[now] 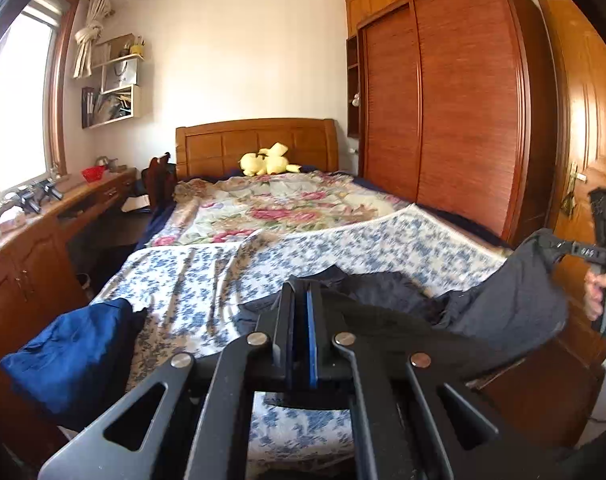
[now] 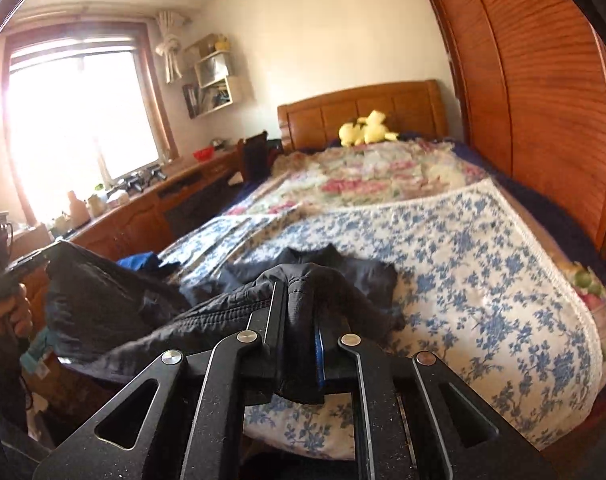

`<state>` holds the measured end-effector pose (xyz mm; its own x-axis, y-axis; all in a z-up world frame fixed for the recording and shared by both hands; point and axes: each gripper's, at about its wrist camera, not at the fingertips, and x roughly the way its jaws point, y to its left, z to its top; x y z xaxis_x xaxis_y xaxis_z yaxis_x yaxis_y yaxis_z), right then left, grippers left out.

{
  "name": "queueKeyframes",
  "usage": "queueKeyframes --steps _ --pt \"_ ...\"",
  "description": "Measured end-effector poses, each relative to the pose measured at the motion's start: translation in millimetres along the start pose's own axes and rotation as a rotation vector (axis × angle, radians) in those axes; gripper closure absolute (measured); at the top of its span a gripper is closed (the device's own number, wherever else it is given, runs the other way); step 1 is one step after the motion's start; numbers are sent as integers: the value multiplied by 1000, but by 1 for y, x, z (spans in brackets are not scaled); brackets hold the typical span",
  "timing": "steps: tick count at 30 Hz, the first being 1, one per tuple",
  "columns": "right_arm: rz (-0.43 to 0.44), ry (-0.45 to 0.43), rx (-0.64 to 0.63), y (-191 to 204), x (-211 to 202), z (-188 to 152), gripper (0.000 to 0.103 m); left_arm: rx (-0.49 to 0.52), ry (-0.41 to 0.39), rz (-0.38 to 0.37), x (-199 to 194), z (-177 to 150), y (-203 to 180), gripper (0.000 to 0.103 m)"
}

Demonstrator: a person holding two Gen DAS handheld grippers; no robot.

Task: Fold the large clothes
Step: 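Lift the hem with both tools and fold it over toward the collar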

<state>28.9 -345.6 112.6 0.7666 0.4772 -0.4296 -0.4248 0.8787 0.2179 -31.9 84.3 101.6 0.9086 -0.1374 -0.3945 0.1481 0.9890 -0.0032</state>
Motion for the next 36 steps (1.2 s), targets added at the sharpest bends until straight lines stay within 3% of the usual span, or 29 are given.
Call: queueKeyframes --steps 7,14,23,34,36 --pt "-19 85 10 -12 16 -34 95 -28 103 15 30 -33 3 100" --pt "-1 123 21 -23 47 -54 95 -28 146 35 76 -33 5 100" --pt "-11 164 8 -49 104 -26 95 -59 161 45 156 -6 32 99" --pt "-58 232 -38 -78 246 15 94 -135 226 104 259 -3 88 99" --pt "-61 237 -45 -82 266 21 94 -149 237 85 273 -2 96 99"
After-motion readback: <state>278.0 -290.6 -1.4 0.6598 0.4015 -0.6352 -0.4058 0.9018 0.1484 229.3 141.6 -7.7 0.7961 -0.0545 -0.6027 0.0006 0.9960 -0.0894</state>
